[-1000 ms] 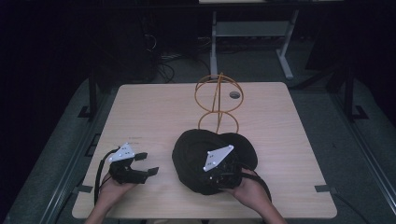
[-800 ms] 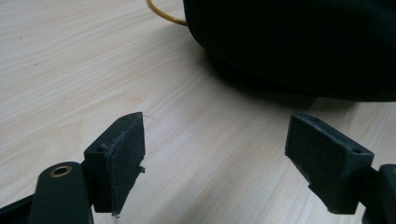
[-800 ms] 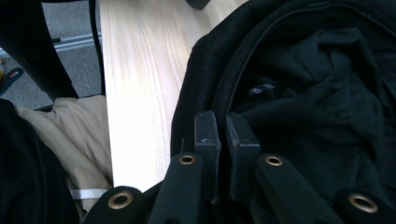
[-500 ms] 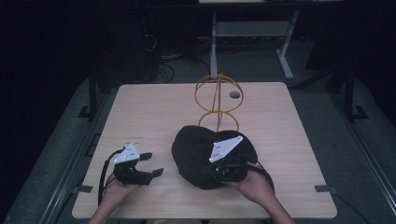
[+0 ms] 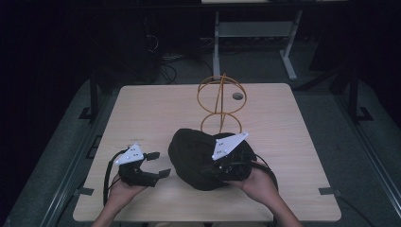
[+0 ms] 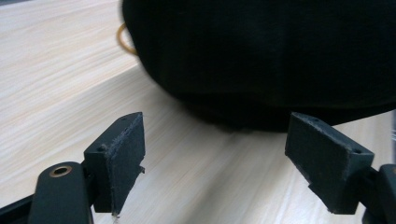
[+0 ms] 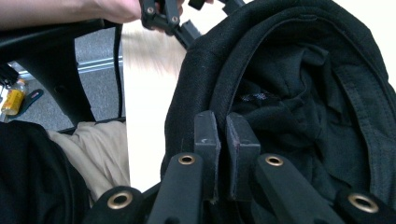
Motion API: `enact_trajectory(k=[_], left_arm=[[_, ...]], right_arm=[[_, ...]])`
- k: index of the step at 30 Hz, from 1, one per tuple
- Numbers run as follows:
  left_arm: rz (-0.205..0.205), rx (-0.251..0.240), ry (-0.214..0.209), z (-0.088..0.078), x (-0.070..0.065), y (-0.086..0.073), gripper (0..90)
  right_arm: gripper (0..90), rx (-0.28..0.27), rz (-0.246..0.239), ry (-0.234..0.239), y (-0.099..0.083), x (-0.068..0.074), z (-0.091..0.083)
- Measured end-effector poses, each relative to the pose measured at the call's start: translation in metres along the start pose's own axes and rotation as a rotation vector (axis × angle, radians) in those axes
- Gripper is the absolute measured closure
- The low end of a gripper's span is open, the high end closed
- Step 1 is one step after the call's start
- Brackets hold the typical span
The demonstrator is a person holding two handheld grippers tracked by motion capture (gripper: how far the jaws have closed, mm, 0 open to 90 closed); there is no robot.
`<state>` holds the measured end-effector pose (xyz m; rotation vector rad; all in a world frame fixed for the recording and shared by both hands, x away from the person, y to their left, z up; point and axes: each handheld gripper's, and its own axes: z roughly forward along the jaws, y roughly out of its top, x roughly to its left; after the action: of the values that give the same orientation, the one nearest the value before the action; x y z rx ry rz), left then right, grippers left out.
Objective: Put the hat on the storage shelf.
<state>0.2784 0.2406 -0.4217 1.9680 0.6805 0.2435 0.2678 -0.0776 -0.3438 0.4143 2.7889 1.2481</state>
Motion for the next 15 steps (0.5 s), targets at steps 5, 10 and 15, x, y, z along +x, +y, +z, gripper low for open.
enact_trajectory(k=[5,10,15], left_arm=[[0.041,-0.027,-0.04,0.003,-0.01,0.012,19.5],[0.079,-0.045,-0.031,0.006,-0.011,0.022,18.7],[0.075,-0.092,-0.035,0.009,-0.008,0.03,18.2]], right_arm=[[84.7,-0.026,-0.004,0.003,0.008,-0.001,-0.005],[84.7,-0.041,-0.012,0.004,0.014,-0.004,-0.012],[84.7,-0.068,-0.015,0.024,0.018,-0.005,-0.02]])
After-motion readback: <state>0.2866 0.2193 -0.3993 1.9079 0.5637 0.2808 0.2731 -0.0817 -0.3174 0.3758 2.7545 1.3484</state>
